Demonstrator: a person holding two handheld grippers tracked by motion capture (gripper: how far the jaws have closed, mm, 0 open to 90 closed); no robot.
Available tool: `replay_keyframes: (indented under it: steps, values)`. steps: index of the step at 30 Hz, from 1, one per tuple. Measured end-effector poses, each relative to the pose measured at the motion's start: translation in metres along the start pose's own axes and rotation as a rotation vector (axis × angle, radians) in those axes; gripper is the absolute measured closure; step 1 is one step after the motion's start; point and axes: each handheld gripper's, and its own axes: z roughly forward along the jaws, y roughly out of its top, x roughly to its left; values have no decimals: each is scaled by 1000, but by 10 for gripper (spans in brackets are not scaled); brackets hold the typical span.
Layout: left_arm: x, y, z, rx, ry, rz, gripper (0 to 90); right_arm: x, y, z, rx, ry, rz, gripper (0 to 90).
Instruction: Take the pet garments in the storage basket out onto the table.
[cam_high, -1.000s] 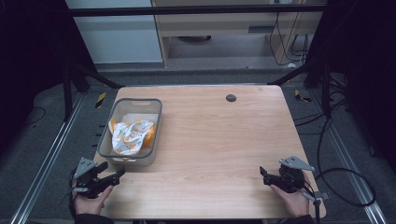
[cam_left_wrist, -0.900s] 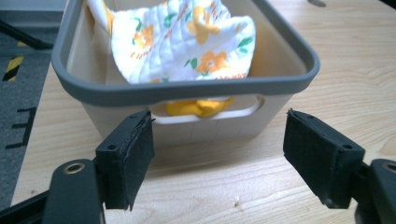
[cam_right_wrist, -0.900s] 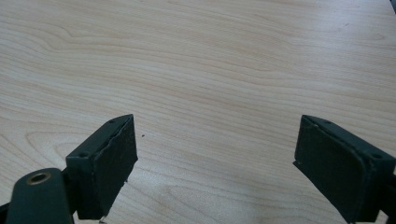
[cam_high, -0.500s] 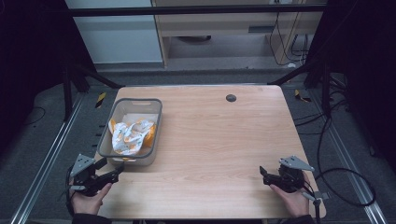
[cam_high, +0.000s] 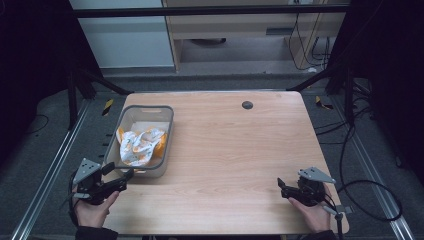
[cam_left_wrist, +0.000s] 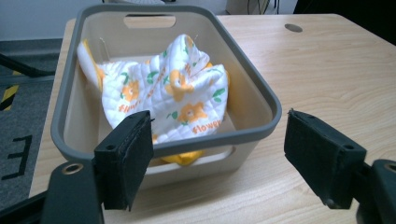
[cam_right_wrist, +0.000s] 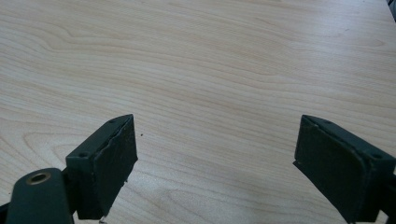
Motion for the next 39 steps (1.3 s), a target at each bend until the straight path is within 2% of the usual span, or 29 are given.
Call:
replay_keyframes:
  steps: [7, 14, 20, 30, 39]
  values:
    - [0, 16, 2, -8, -11, 25, 235, -1, -1, 1, 1, -1, -5, 128]
    - [2, 26, 7, -7, -23, 28, 233, 0, -1, 1, 4, 0, -9, 128]
    - [6, 42, 13, -19, -32, 26, 231, 0, -1, 2, 6, -3, -8, 130]
    - [13, 57, 24, 14, -35, 41, 231, -1, -1, 2, 9, -1, -7, 133]
    - [11, 70, 41, 83, -48, 84, 227, -1, -1, 2, 14, 4, -5, 134]
